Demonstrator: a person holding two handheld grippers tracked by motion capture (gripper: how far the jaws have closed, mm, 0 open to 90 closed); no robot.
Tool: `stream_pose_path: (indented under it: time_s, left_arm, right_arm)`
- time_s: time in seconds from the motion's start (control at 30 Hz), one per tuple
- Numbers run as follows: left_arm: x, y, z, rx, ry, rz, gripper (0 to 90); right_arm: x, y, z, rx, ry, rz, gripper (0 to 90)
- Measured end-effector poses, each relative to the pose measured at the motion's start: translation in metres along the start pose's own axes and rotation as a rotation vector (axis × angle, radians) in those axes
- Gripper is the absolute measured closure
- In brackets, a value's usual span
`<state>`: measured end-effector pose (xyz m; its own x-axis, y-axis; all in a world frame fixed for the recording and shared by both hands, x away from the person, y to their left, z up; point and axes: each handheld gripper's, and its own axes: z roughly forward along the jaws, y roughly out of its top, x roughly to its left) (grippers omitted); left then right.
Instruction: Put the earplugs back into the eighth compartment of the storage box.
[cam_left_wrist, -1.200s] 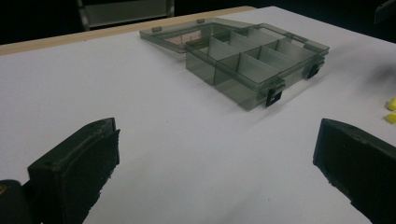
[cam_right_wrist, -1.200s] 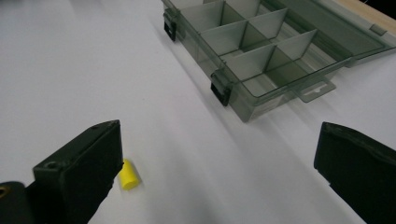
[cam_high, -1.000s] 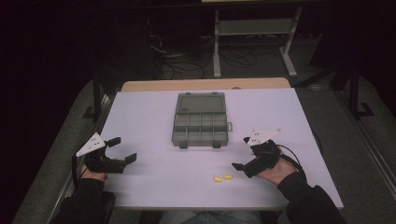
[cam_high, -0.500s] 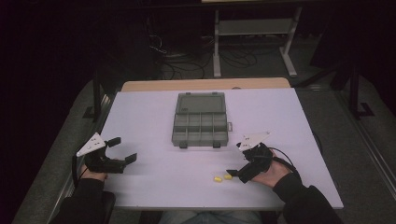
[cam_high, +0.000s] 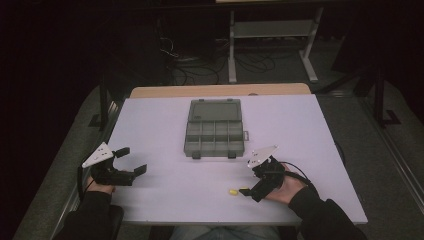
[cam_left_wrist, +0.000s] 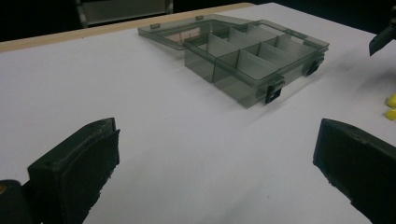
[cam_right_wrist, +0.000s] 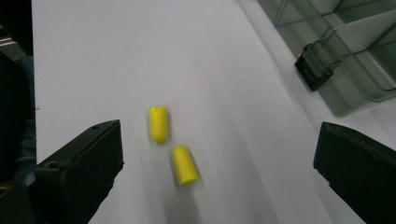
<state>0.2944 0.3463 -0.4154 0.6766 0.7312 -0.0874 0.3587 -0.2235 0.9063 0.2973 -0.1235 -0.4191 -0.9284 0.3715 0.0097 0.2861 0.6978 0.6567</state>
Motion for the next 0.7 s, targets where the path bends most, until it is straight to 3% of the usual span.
stream_pose_path:
  time_s: [0.27, 0.7]
  left_arm:
    - [0.0, 0.0, 0.0, 0.003, -0.002, 0.002, 0.0]
    - [0.001, 0.0, 0.0, 0.004, 0.001, 0.001, 0.0]
  right_arm:
    - [0.004, 0.0, 0.006, 0.07, 0.067, -0.012, 13.7]
    - [0.011, 0.0, 0.011, 0.123, 0.081, -0.049, 38.5]
